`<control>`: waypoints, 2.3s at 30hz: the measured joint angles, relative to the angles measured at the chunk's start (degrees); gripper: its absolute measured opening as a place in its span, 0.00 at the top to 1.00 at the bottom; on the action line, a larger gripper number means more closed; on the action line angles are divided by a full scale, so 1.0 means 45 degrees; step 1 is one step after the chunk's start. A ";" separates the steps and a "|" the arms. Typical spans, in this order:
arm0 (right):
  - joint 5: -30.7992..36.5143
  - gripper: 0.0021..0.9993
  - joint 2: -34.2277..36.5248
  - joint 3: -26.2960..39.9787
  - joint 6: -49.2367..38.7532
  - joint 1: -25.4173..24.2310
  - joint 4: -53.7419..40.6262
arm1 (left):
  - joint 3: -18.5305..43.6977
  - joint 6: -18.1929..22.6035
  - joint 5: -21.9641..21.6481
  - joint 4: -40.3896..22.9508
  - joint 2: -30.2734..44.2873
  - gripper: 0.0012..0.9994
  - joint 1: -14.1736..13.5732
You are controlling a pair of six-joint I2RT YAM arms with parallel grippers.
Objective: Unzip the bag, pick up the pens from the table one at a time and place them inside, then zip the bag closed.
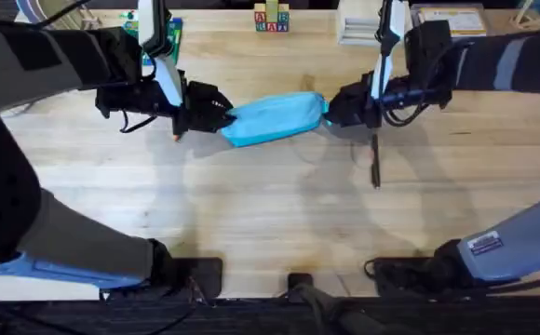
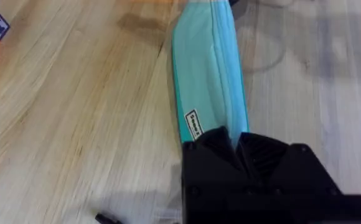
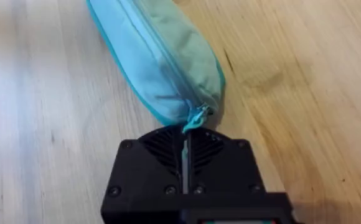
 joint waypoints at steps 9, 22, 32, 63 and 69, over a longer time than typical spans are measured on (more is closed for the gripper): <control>-0.0013 0.97 0.0000 0.0000 -0.0001 -0.0007 -0.0032 | 0.0000 0.0000 0.0000 -0.0048 0.0000 0.96 0.0000; -0.0030 0.97 -0.0116 0.0000 0.0038 -0.0290 0.0078 | 0.0005 0.0000 0.0000 -0.0236 0.0000 0.96 0.0000; -0.0024 0.97 -0.2083 0.0000 0.0637 -0.0376 0.0111 | 0.0005 0.0000 -0.0007 -0.0294 0.0000 0.96 0.0000; 0.0049 0.97 -0.2623 0.0000 0.2948 0.2355 0.1640 | 0.0005 0.0000 -0.0039 -0.0299 0.0000 0.96 0.0000; 0.0122 0.97 -0.2623 0.0000 0.3038 0.3193 0.1835 | 0.0005 0.0000 -0.0039 -0.0333 0.0000 0.96 0.0000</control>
